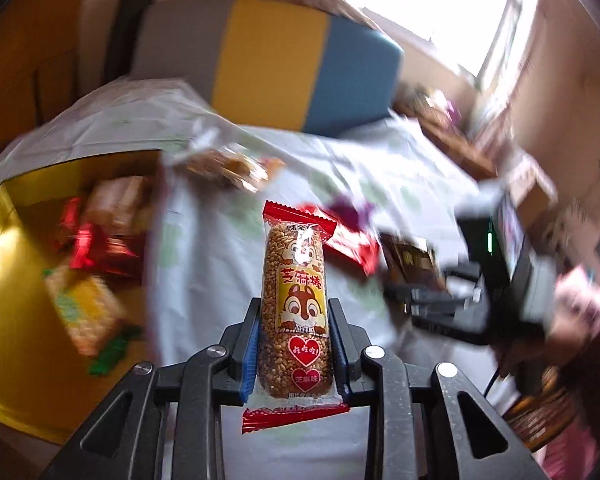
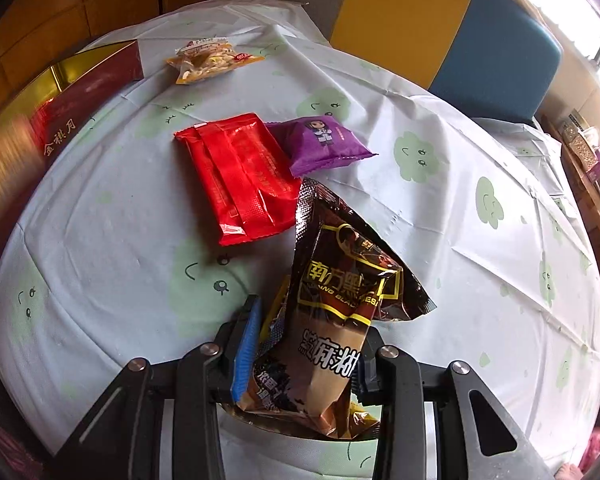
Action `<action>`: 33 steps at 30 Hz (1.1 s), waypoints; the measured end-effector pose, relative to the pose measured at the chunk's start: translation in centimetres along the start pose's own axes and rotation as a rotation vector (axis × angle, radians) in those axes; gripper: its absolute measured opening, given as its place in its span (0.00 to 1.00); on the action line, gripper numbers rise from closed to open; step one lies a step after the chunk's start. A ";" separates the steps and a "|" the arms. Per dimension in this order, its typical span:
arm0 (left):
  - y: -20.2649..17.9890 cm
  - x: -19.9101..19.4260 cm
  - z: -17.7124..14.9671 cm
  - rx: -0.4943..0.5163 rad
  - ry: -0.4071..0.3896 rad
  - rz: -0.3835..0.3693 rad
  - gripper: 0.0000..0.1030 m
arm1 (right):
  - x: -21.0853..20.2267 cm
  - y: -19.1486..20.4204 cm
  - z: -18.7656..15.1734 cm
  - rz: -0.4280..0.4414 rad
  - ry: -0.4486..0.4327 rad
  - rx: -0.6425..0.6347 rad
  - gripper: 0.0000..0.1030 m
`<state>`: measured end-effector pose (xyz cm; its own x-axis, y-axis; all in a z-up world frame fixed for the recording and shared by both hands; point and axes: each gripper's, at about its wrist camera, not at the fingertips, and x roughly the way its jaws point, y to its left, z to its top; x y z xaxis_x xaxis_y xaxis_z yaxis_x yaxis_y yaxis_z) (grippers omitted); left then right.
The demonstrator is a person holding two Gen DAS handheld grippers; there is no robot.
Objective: Organize snacks
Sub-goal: 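Carry the peanut bar into the gold tin and open the left tool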
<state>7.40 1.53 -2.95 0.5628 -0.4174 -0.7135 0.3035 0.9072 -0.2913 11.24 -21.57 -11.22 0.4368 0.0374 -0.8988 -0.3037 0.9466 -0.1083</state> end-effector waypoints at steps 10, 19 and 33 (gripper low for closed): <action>14.2 -2.8 4.8 -0.348 -0.023 0.171 0.29 | 0.5 -0.6 0.5 0.001 0.003 0.002 0.37; 21.4 1.8 5.1 -0.492 0.102 0.286 0.29 | 0.5 -0.7 0.6 0.006 0.005 0.006 0.38; 22.9 3.2 5.3 -0.525 0.131 0.328 0.33 | 0.6 -0.7 0.6 0.006 0.004 0.009 0.38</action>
<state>20.19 20.71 -8.55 0.4534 -0.1339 -0.8812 -0.3052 0.9055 -0.2947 12.20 -22.05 -11.42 0.4316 0.0420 -0.9011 -0.2991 0.9491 -0.0990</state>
